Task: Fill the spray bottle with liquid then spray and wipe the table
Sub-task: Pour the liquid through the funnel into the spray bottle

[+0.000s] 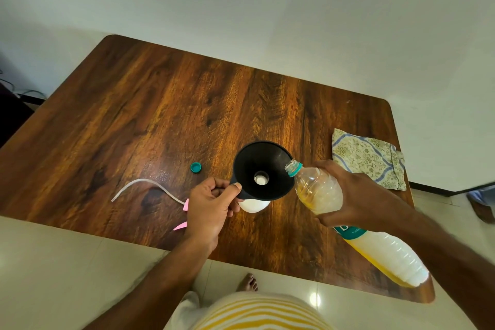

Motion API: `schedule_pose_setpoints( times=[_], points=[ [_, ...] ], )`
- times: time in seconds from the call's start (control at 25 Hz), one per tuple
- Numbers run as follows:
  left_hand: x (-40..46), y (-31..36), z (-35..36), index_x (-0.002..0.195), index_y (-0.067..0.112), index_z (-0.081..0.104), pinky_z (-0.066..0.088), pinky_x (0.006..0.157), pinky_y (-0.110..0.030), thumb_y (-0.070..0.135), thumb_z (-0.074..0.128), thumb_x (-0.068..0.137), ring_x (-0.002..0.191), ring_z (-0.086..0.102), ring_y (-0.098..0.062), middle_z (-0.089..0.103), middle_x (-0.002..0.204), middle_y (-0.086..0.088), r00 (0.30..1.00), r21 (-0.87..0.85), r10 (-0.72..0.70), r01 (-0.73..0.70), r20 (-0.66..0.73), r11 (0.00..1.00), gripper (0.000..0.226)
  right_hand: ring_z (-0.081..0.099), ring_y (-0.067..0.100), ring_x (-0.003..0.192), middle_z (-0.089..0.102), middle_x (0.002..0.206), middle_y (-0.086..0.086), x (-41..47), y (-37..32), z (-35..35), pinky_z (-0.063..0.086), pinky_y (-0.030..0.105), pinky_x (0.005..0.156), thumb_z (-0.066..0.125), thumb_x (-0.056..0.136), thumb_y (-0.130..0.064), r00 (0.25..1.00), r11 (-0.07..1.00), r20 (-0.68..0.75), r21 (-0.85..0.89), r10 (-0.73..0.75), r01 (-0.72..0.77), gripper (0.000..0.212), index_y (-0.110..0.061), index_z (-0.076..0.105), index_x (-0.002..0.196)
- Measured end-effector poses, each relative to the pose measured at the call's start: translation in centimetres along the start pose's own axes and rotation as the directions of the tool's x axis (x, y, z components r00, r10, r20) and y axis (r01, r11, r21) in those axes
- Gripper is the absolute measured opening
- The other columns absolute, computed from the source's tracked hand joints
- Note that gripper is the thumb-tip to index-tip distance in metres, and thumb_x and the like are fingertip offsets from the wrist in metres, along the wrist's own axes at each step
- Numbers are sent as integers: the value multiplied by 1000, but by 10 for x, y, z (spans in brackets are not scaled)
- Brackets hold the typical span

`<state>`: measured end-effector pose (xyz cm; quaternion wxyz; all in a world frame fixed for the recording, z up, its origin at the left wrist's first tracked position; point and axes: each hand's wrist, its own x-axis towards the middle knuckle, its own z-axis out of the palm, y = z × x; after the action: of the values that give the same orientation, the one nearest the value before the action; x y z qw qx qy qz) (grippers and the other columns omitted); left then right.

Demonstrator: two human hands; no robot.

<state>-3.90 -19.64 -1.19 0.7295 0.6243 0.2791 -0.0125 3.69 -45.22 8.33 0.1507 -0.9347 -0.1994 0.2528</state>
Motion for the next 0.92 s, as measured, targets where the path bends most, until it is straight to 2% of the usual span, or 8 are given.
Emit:
schedule_pose_setpoints(
  times=[0.2, 0.4, 0.92],
  points=[
    [0, 1, 1, 94, 3, 67, 45, 46, -19, 10, 68, 90, 51, 60, -12, 73, 67, -8, 1000, -5, 2, -2, -3, 1000, 8, 58, 9, 91, 49, 112, -17, 3, 2, -1, 43, 9, 66, 85, 65, -39, 999, 1000, 31, -8, 15, -15, 96, -38, 25, 140],
    [-1, 2, 1, 94, 3, 67, 45, 46, -20, 10, 68, 90, 52, 59, -13, 72, 67, -7, 1000, -15, 0, 0, 2, 1000, 8, 56, 2, 83, 51, 111, -16, 5, 3, -3, 42, 6, 64, 85, 65, -40, 999, 1000, 48, -28, 13, -11, 95, -38, 25, 139],
    [0, 4, 3, 93, 3, 67, 45, 45, -19, 10, 68, 90, 51, 59, -13, 72, 69, -10, 1000, -14, -8, 8, -4, 1000, 7, 64, 9, 85, 59, 106, -14, 10, 6, -4, 52, 15, 67, 84, 62, -42, 997, 999, 83, -46, 3, 0, 90, -41, 30, 134]
  ],
)
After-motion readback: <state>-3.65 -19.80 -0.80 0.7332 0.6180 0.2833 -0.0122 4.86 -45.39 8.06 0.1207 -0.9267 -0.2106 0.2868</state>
